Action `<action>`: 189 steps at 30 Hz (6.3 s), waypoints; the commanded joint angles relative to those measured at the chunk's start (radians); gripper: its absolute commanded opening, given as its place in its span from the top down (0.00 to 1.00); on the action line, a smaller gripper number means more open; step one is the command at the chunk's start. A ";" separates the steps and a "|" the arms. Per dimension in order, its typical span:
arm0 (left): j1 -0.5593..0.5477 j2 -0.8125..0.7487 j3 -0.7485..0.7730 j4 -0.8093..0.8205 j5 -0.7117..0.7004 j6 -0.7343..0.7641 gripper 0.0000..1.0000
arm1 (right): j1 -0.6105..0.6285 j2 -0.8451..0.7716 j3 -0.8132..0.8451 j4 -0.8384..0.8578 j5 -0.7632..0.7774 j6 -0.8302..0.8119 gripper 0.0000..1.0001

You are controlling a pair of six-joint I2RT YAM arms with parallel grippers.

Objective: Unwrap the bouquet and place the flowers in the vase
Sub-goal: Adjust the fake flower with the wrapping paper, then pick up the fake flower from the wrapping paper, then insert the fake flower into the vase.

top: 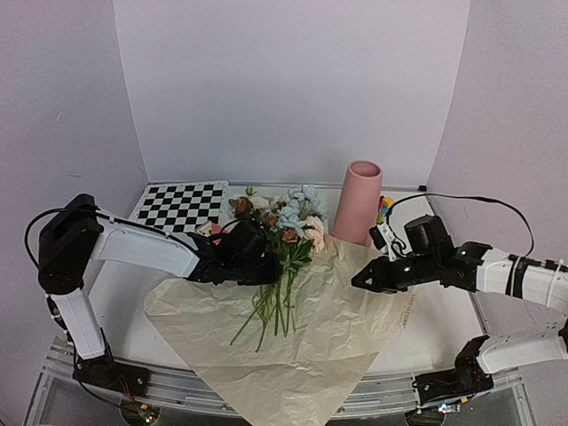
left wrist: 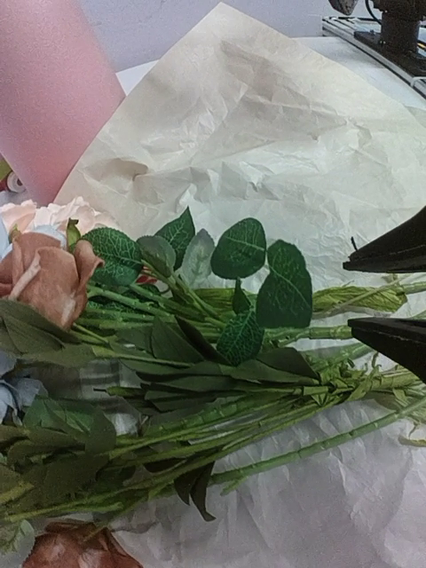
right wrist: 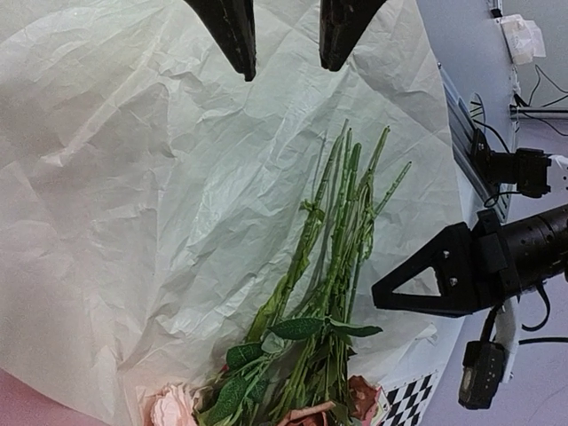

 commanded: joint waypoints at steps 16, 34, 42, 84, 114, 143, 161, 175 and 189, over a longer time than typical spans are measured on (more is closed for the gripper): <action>0.000 0.192 0.191 -0.093 -0.002 0.087 0.81 | 0.019 -0.020 0.008 0.042 0.010 0.038 0.74; 0.000 -0.108 0.078 -0.136 -0.140 0.044 1.00 | 0.019 -0.032 -0.003 0.039 0.023 0.036 0.74; 0.000 -0.037 0.080 -0.111 -0.047 0.050 0.78 | 0.019 -0.022 -0.001 0.042 0.023 0.036 0.74; 0.000 0.241 0.294 -0.242 0.037 0.053 0.89 | 0.019 -0.034 -0.027 0.041 0.028 0.029 0.74; -0.002 -0.122 0.066 -0.219 -0.160 -0.053 0.95 | 0.019 -0.065 -0.034 0.027 0.021 0.031 0.74; -0.020 -0.188 0.116 -0.178 -0.055 -0.021 0.99 | 0.019 -0.063 -0.025 0.025 0.012 0.031 0.74; -0.023 -0.652 -0.047 0.036 -0.036 0.147 0.98 | 0.072 -0.073 0.216 0.219 -0.156 0.077 0.41; -0.023 -0.774 -0.060 0.188 0.211 0.225 0.97 | 0.281 0.163 0.630 0.351 -0.080 0.013 0.14; -0.023 -0.708 -0.045 0.270 0.364 0.204 0.96 | 0.351 0.287 0.739 0.496 0.122 0.041 0.30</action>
